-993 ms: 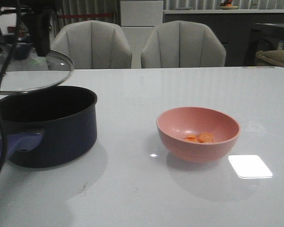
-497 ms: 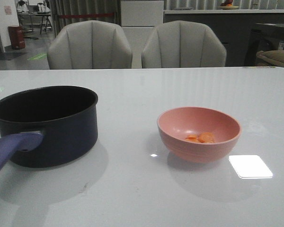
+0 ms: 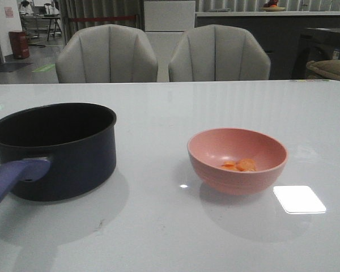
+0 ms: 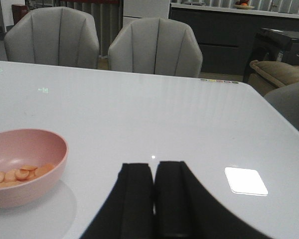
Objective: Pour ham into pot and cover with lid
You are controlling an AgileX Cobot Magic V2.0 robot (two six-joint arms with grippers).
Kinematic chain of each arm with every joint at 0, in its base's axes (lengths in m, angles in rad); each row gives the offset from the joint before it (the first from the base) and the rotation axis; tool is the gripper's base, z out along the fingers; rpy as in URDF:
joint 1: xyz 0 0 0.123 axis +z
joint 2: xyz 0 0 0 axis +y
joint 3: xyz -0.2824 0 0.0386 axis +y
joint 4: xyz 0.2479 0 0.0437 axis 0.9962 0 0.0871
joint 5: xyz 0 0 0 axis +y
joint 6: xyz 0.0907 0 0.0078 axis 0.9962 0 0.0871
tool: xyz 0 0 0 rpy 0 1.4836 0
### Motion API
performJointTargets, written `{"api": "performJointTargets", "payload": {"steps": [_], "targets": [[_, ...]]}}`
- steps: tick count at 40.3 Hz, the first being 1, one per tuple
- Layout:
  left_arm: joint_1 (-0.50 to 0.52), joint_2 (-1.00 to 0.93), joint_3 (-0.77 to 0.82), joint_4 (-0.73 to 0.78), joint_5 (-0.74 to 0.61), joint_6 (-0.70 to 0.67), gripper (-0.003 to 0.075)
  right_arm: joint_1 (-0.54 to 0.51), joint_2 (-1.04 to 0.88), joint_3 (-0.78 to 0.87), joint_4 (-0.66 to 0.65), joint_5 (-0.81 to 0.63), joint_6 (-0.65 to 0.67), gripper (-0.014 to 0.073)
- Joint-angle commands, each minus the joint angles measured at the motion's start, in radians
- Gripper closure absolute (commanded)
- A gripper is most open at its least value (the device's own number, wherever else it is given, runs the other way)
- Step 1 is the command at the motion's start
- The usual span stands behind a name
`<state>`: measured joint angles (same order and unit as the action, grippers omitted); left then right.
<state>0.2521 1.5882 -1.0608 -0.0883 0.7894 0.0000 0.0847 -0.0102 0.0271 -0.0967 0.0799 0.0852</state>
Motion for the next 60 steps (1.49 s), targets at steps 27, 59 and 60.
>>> {"api": "performJointTargets", "payload": {"steps": [27, 59, 60], "targets": [[0.000, 0.125, -0.049, 0.004, -0.060, 0.015, 0.0111, 0.000, -0.021, -0.006, -0.010, -0.088, -0.007, 0.0443], [-0.198, -0.342, -0.109, 0.007, -0.095, 0.031, 0.0113, 0.000, -0.021, -0.006, -0.010, -0.088, -0.007, 0.0443], [-0.209, -0.366, -0.097, 0.009, -0.105, 0.031, 0.0113, 0.000, -0.021, -0.006, -0.010, -0.088, -0.007, 0.0443]]}}
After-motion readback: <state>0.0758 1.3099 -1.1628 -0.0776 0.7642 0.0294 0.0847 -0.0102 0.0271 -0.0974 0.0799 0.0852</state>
